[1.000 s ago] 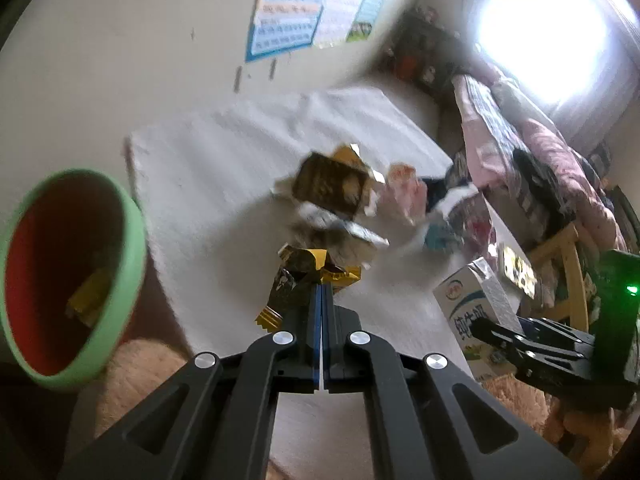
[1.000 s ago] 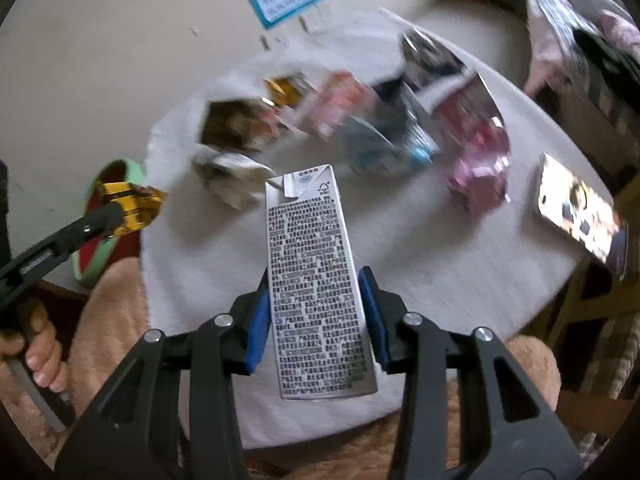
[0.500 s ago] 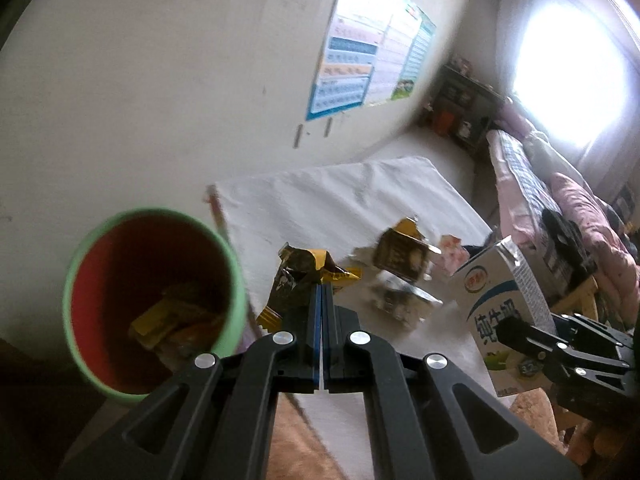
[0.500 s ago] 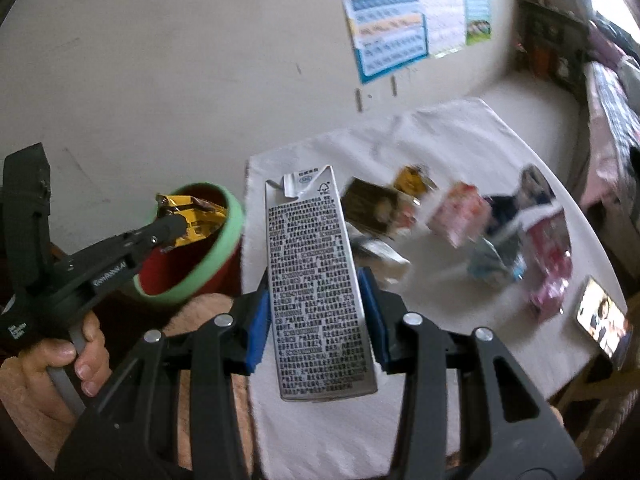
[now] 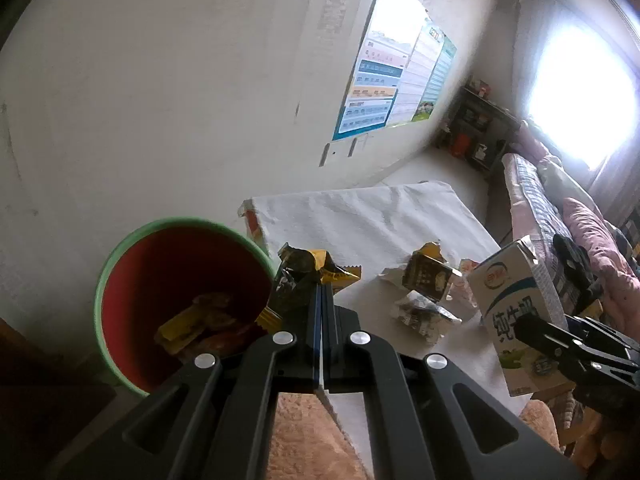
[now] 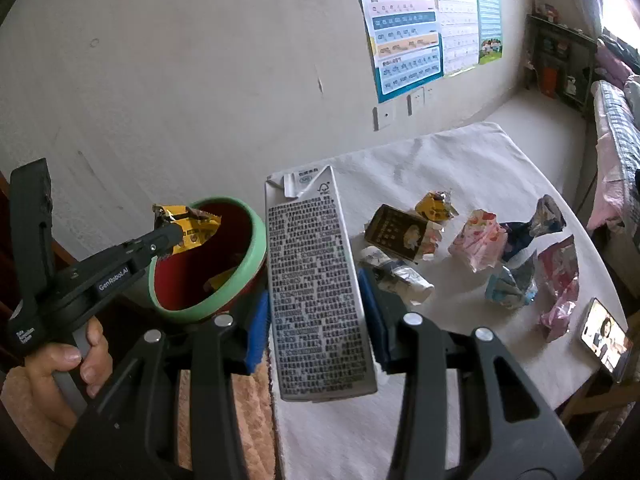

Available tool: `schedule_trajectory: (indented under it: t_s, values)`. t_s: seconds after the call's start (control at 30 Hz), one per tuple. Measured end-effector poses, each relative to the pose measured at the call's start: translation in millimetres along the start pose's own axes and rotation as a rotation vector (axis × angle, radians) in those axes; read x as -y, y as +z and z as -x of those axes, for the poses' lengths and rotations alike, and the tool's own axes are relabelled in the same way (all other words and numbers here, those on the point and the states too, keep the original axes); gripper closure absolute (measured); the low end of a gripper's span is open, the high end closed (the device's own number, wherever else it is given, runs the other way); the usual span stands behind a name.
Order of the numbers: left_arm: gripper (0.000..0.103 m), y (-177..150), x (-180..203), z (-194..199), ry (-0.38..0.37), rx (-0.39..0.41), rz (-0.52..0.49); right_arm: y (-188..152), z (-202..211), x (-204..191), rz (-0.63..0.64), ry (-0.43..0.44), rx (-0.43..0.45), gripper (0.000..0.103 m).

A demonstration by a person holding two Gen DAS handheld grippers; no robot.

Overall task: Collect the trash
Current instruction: 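Carry the gold wrapper into the bin with the left gripper while the right brings the carton over it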

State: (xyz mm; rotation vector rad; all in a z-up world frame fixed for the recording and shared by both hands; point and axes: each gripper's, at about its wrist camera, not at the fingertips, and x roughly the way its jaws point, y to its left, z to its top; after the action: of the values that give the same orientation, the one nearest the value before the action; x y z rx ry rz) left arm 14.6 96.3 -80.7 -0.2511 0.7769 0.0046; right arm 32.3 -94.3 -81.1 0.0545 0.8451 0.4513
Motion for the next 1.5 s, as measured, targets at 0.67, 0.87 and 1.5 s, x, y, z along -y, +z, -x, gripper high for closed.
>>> schedule_trajectory:
  t_s: [0.67, 0.87, 1.5]
  values:
    - [0.103, -4.4, -20.5, -4.2, 0.048, -0.014, 0.038, 3.0, -20.8, -22.4, 0.046, 0.049, -0.034, 0.062]
    - [0.103, -6.3, -29.1, -6.3, 0.062, -0.019, 0.055, 1.7, -26.3, -29.1, 0.059, 0.057, -0.047, 0.062]
    - [0.103, -11.9, -79.7, -5.1, 0.135, -0.023, 0.136, 7.1, -69.8, -65.0, 0.108, 0.122, -0.139, 0.062]
